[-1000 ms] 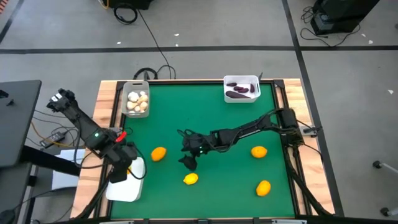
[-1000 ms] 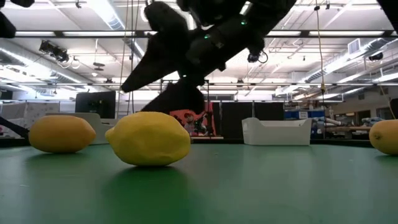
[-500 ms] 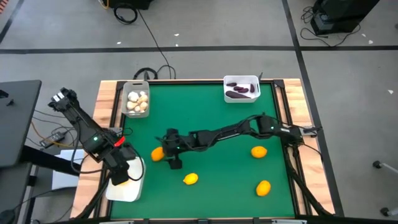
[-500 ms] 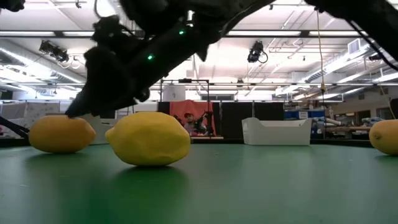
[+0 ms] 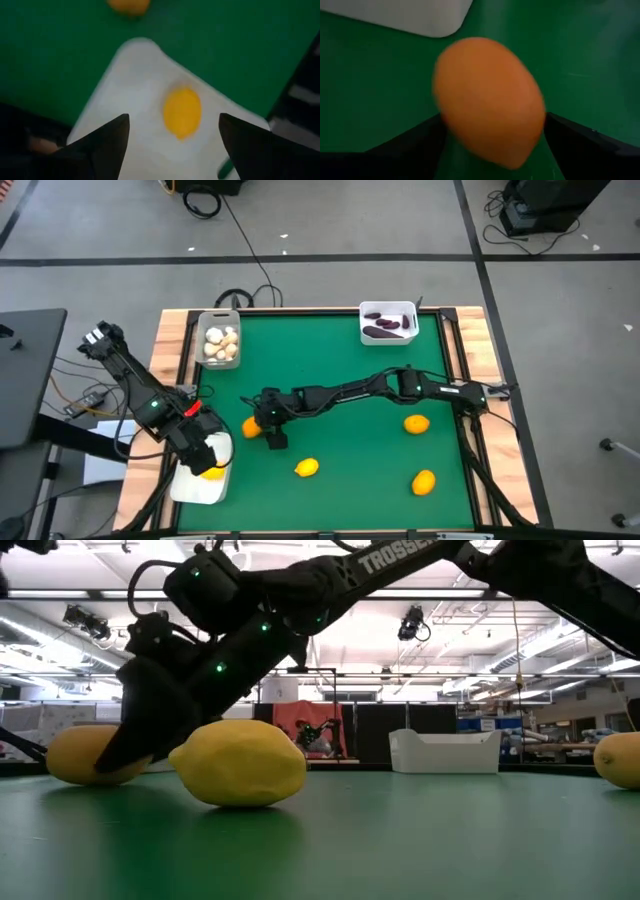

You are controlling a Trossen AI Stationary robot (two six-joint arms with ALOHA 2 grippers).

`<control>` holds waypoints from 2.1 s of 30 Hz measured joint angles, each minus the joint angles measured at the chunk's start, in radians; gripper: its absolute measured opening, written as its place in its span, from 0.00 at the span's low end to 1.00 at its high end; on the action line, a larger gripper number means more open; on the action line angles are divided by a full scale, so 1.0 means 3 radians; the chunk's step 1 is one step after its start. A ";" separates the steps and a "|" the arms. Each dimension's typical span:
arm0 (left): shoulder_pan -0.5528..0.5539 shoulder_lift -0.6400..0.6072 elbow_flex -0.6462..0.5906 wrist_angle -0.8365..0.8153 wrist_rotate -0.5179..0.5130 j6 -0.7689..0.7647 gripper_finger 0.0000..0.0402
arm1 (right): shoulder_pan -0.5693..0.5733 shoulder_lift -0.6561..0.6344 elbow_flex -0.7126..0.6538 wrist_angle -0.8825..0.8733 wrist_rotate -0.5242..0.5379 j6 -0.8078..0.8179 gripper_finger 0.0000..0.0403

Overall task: Sort produce into baskets
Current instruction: Put the lemon into the bottom white bin

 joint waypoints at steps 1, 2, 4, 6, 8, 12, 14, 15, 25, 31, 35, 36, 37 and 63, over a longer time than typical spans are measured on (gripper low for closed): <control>0.0000 -0.0001 0.0000 0.0000 -0.0109 0.0001 0.77 | 0.0000 -0.0012 0.0000 -0.0015 0.0003 0.0038 0.80; 0.0000 0.0001 0.0000 -0.0003 -0.0237 0.0009 0.76 | 0.0000 -0.0024 0.0000 -0.0035 0.0002 0.0059 0.76; 0.0000 0.0001 0.0000 -0.0002 -0.0455 0.0066 0.76 | 0.0000 -0.0054 -0.0001 -0.0041 -0.0052 0.0070 0.67; 0.0000 0.0001 0.0000 0.0020 -0.0605 0.0206 0.75 | 0.0000 -0.0098 -0.0001 -0.0035 -0.0167 0.0081 0.57; 0.0000 0.0001 0.0000 0.0050 -0.0760 0.0353 0.75 | 0.0000 -0.0154 -0.0001 -0.0042 -0.0253 0.0182 0.48; 0.0001 0.0001 0.0000 0.0091 -0.1026 0.0606 0.75 | 0.0000 -0.0271 -0.0001 -0.0101 -0.0292 0.0369 0.42; 0.0001 0.0001 0.0000 0.0096 -0.1128 0.0700 0.75 | 0.0003 -0.0347 -0.0003 -0.0132 -0.0258 0.0410 0.42; 0.0001 0.0001 0.0000 0.0104 -0.1182 0.0740 0.75 | 0.0007 -0.0400 -0.0003 -0.0137 -0.0258 0.0413 0.42; 0.0008 0.0001 0.0000 0.0454 -0.1786 0.1060 0.84 | 0.0128 -0.0774 -0.0001 -0.0164 -0.0107 0.0090 0.47; 0.0083 0.0001 0.0000 0.0450 -0.1824 0.1059 0.92 | 0.0162 -0.0810 -0.0001 -0.0155 -0.0078 0.0065 0.47; 0.0094 0.0001 0.0000 0.0506 -0.1733 0.1072 0.82 | 0.0181 -0.0810 -0.0001 -0.0162 -0.0071 0.0089 0.47; 0.0094 0.0001 0.0000 0.0519 -0.1717 0.1072 0.78 | 0.0184 -0.0810 -0.0001 -0.0160 -0.0067 0.0091 0.47; 0.0094 0.0001 0.0000 0.0523 -0.1700 0.1072 0.73 | 0.0185 -0.0810 -0.0001 -0.0159 -0.0051 0.0103 0.47; -0.0359 0.0126 -0.0211 0.0371 0.0370 0.0802 0.58 | 0.0523 -0.0822 -0.0067 -0.2075 -0.0572 0.1294 0.81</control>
